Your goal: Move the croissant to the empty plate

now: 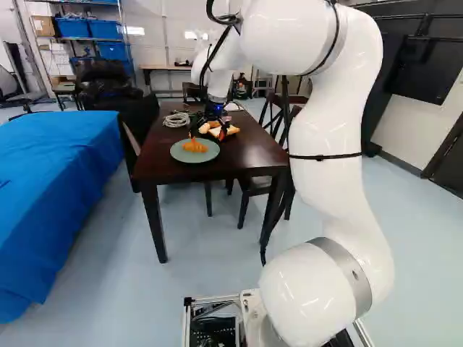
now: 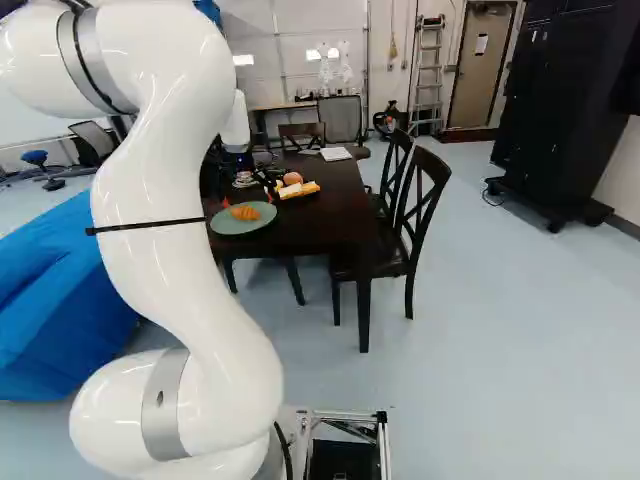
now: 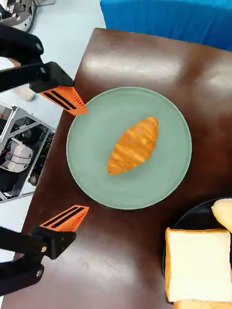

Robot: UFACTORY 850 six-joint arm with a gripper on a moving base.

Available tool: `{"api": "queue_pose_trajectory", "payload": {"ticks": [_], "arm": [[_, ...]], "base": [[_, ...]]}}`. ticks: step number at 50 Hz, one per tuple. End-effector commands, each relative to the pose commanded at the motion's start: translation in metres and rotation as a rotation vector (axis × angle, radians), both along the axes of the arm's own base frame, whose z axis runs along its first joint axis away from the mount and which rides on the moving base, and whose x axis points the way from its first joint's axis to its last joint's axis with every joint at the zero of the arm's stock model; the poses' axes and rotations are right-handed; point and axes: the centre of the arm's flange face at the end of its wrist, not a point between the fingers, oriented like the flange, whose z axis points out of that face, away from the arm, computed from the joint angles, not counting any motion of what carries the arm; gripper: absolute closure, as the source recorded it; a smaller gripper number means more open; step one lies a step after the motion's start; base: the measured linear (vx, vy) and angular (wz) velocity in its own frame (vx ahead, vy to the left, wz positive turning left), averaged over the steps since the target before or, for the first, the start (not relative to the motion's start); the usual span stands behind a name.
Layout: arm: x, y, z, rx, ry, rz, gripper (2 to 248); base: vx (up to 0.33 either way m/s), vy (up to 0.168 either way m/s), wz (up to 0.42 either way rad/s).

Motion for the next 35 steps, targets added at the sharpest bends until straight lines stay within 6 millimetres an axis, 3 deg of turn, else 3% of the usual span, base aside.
{"api": "queue_pose_trajectory", "payload": {"ticks": [35], "arm": [[-0.021, -0.022, -0.011, 0.002, -0.098, -0.057, 3]], "base": [[0.0, 0.0, 0.0]]}}
